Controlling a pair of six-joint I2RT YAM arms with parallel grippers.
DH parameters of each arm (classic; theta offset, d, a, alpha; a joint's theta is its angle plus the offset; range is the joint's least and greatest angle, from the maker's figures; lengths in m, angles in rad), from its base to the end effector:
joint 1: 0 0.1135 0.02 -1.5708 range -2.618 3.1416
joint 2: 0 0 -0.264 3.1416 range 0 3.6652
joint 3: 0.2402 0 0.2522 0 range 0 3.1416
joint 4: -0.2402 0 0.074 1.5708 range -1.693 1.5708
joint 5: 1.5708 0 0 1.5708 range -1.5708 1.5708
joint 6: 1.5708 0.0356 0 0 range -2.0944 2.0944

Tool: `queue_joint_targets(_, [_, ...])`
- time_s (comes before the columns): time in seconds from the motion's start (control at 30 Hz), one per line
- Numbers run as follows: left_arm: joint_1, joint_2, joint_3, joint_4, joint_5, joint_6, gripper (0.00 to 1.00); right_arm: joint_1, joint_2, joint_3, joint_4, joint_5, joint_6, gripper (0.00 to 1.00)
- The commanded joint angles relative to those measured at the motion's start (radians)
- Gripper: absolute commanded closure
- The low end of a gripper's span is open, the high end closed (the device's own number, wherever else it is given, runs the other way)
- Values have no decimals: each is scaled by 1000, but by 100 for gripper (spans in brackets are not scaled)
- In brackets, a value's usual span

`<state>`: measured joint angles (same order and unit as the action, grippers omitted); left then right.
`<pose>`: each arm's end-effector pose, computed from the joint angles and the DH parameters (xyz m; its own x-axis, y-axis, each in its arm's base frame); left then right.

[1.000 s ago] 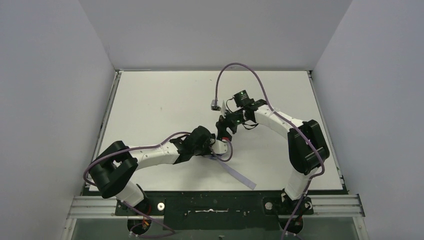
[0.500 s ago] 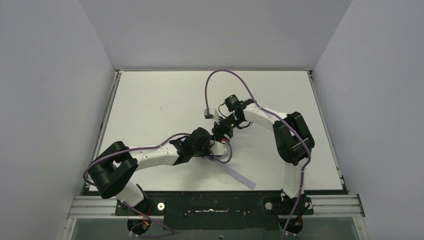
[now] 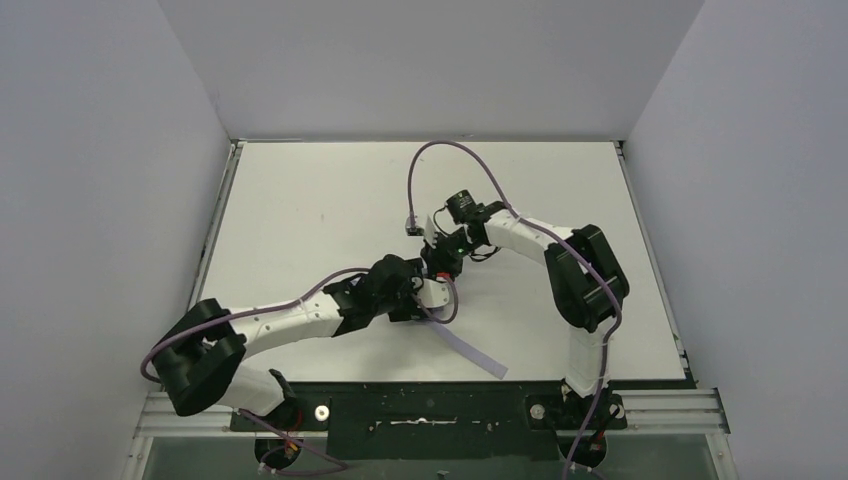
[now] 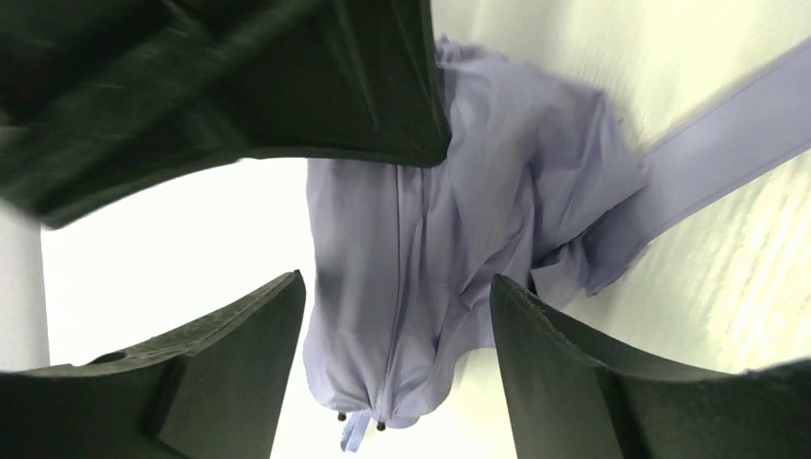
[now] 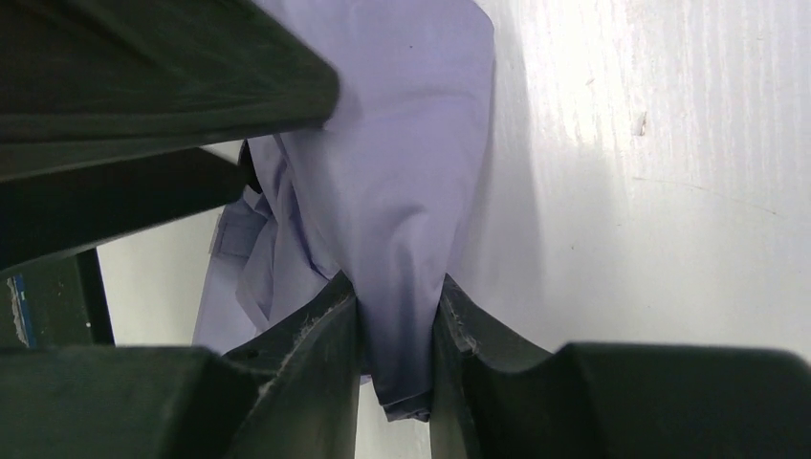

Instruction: Put away the umbrella

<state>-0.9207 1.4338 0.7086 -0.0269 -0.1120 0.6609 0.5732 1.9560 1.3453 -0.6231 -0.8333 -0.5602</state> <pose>0.1768 -0.2260 0.1827 0.1288 0.8384 -0.5296 0.8393 0.1923 0.5085 0.3106 0.2318 0.1744 -0.3687 -0.6633 -0.6513 -0.9044 0.0942 0.4161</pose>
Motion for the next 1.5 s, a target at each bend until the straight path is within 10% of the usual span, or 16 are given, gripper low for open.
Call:
queue_joint_targets(0.0, [-16,-124,6,30,67,-89,28,5,-4,-40,125,178,14,86])
queue_joint_targets(0.43, [-2,-620,-12,-197,-23,-532,23,61,-100,-165,257,410,-55,86])
queue_joint_targets(0.63, [346,-693,69,-301,67,-820,16,146,-157,-271,346,582,-124,86])
queue_joint_targets(0.9, [713,-463,116,-173,516,-931,15,244,-258,-471,516,677,-229,86])
queue_joint_targets(1.47, [545,8,290,-296,758,-544,18,297,-374,-700,689,623,-447,90])
